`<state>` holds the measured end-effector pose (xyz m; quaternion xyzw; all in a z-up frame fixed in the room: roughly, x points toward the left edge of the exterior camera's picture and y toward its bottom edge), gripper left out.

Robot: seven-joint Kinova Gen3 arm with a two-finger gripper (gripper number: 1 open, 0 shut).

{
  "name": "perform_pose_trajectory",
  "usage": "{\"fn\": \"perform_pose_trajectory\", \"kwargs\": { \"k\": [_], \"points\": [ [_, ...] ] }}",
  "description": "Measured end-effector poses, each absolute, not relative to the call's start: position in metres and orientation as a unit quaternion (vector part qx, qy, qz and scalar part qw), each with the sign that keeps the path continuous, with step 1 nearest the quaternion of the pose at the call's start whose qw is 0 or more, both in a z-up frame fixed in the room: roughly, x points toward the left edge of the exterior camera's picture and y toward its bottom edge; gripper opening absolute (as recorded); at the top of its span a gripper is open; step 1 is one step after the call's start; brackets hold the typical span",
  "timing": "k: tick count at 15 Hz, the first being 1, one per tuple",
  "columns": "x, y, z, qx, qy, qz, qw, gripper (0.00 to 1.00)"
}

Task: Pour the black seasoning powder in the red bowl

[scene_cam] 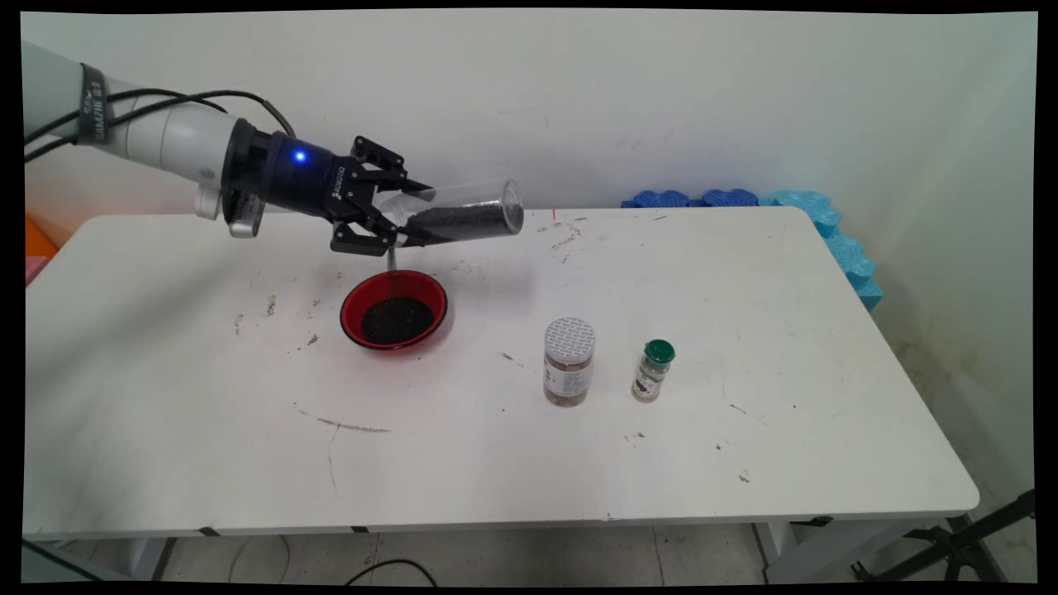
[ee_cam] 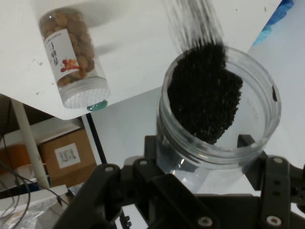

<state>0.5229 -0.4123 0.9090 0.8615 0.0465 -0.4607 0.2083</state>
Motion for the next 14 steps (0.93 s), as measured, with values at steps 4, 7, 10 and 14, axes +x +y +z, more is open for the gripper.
{"fn": "perform_pose_trajectory", "kwargs": {
  "k": [4, 7, 10, 14],
  "points": [
    [0.5236, -0.4115, 0.9086, 0.864, 0.026, -0.456, 0.214, 0.00],
    [0.5241, -0.4109, 0.9083, 0.865, 0.005, -0.451, 0.220, 0.00],
    [0.5248, -0.4110, 0.9080, 0.866, -0.021, -0.444, 0.229, 0.00],
    [0.5251, -0.4116, 0.9078, 0.866, -0.054, -0.435, 0.239, 0.00]
  ]
}}
